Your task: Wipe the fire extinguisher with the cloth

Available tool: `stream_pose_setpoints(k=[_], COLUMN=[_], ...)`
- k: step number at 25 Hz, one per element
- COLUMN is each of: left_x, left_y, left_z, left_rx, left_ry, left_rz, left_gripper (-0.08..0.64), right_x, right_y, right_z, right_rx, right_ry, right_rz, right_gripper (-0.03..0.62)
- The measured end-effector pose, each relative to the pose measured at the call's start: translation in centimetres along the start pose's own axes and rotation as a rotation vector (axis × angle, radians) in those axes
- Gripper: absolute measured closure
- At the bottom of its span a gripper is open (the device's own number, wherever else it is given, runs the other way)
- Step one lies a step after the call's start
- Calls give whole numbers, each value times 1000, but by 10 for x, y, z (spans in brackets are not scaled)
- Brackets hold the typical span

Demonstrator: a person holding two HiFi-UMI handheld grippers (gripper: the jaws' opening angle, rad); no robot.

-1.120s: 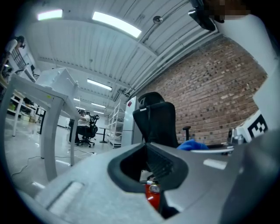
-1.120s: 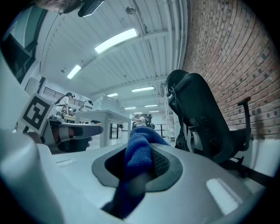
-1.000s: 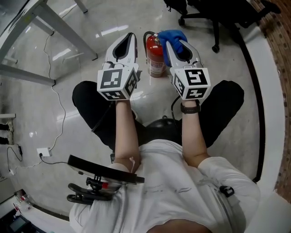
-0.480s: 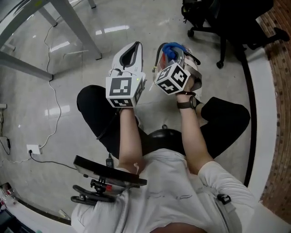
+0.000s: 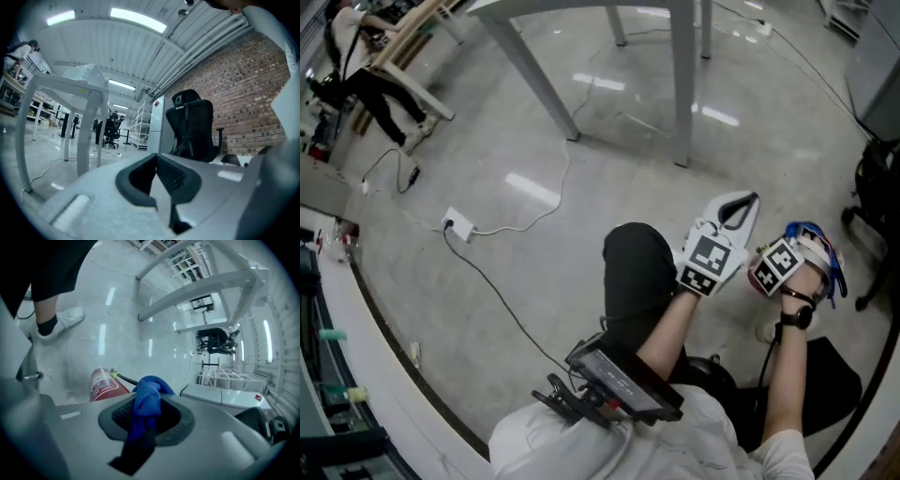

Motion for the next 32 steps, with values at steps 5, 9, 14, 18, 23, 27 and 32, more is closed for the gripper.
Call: stream_pose_setpoints(k=[5, 9, 14, 18, 23, 27, 32], left_x=[-10, -16, -11, -3, 10, 23, 25], left_y=[20, 19, 34, 46, 59, 59, 63], left_z=[-13, -24, -40, -40, -26, -18, -9], left_rx=[21, 18, -15, -47, -63, -58, -30], left_ry=[-11, -19, -15, -1, 28, 54, 69], left_rz=[35, 52, 40, 39, 64, 44, 38], left_gripper=[558, 558, 558, 557, 557, 558, 558], right_x=[-56, -72, -87, -98, -120, -120, -118], right_y=[20, 56, 107, 147, 173, 206, 227], right_z=[38, 64, 96, 135, 190, 220, 235], right_rx=[-159, -232, -307, -350, -383, -411, -421], right_ry=[28, 97, 196, 219, 203, 201, 189], right_rz=[-194, -357, -537, -602, -588, -606, -620], right_gripper=[512, 512, 512, 514, 525, 525, 525])
Point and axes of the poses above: the fingertips, and each gripper's own axes: z forward along the fingers, y to its left, x out of its underside, the point moved 10 cm from there along -z, backward along the fingers, and after that the axes turned 5 degrees about -y, right-handed, at the moved point
